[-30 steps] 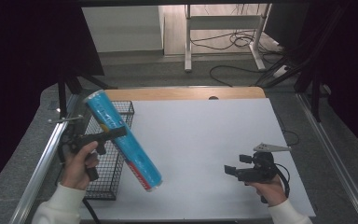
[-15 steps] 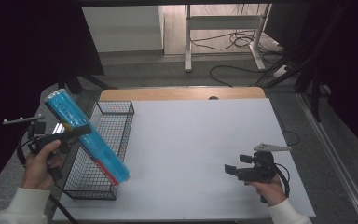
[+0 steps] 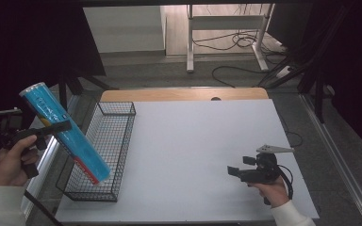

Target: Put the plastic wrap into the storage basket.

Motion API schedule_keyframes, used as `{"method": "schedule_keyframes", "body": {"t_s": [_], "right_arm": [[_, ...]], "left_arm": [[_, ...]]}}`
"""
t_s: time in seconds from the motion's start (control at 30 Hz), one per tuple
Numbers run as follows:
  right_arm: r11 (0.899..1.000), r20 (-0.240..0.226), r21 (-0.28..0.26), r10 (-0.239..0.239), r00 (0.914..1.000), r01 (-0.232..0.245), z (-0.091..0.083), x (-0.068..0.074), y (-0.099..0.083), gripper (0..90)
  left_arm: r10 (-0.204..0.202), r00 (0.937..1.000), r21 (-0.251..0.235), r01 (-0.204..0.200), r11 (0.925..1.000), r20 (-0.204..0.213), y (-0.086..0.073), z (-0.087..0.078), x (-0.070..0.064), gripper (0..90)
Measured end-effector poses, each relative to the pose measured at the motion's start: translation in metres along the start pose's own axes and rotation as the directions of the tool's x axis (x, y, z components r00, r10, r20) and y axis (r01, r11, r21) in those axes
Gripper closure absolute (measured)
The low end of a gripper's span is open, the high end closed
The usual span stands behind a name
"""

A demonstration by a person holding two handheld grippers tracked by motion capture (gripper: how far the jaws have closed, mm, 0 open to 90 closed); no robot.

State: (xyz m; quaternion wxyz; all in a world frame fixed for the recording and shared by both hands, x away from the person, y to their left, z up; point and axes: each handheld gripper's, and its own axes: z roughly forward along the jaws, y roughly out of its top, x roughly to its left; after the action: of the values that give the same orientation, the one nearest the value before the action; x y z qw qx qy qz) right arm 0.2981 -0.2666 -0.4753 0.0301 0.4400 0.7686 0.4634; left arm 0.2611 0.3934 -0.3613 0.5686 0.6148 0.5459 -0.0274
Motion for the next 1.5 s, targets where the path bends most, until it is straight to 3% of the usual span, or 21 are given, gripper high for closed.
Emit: {"method": "schedule_keyframes", "body": {"t_s": [0.2, 0.33, 0.43, 0.57, 0.67, 0.83, 0.93, 1.07, 1.17, 1.27, 1.5], "right_arm": [[1.0, -0.003, 0.008, -0.002, 1.0, 0.002, 0.002, 0.0, -0.001, 7.3], [1.0, -0.002, 0.011, -0.001, 1.0, 0.001, 0.002, 0.0, -0.001, 7.3], [1.0, -0.001, 0.01, -0.001, 1.0, 0.001, 0.002, -0.001, -0.001, 7.3], [1.0, -0.002, 0.01, -0.001, 1.0, 0.001, 0.002, -0.001, -0.001, 7.3], [1.0, -0.002, 0.01, -0.001, 1.0, 0.001, 0.001, -0.002, -0.001, 7.3], [1.0, 0.0, 0.008, 0.003, 1.0, -0.003, 0.001, -0.002, -0.001, 7.4], [1.0, 0.001, 0.012, 0.0, 1.0, 0.0, 0.002, -0.002, -0.001, 7.4], [1.0, 0.002, 0.014, 0.003, 1.0, -0.003, 0.003, -0.003, -0.002, 7.4], [1.0, 0.003, 0.018, 0.007, 1.0, -0.007, 0.004, -0.003, -0.002, 7.4], [1.0, 0.004, 0.021, 0.005, 1.0, -0.005, 0.005, -0.003, -0.002, 7.4], [1.0, 0.003, 0.014, 0.009, 1.0, -0.009, 0.003, -0.003, -0.002, 7.5]], "left_arm": [[-0.007, 0.9995, 0.054, 0.009, 0.9985, -0.03, -0.001, 0.003, 0.005, 32.2], [-0.016, 0.9973, 0.092, 0.022, 0.9955, -0.072, -0.002, 0.017, 0.014, 32.2], [0.004, 0.9942, 0.135, 0.01, 0.9908, -0.107, -0.001, 0.028, 0.019, 32.2], [0.026, 0.9886, 0.201, 0.004, 0.9796, -0.148, 0.0, 0.046, 0.024, 32.2], [0.031, 0.9868, 0.233, 0.007, 0.9724, -0.159, -0.002, 0.056, 0.028, 32.2], [0.049, 0.9786, 0.284, 0.01, 0.9588, -0.2, -0.006, 0.073, 0.033, 32.2], [0.018, 0.9808, 0.278, 0.037, 0.96, -0.194, -0.007, 0.082, 0.039, 32.1], [-0.009, 0.9757, 0.254, 0.066, 0.965, -0.219, -0.006, 0.092, 0.044, 32.0], [-0.025, 0.9633, 0.241, 0.092, 0.9662, -0.267, -0.004, 0.108, 0.044, 31.9], [-0.028, 0.9424, 0.242, 0.114, 0.9635, -0.333, -0.002, 0.124, 0.043, 31.7], [0.015, 0.9132, 0.264, 0.102, 0.9591, -0.407, -0.002, 0.16, 0.038, 31.7]]}}
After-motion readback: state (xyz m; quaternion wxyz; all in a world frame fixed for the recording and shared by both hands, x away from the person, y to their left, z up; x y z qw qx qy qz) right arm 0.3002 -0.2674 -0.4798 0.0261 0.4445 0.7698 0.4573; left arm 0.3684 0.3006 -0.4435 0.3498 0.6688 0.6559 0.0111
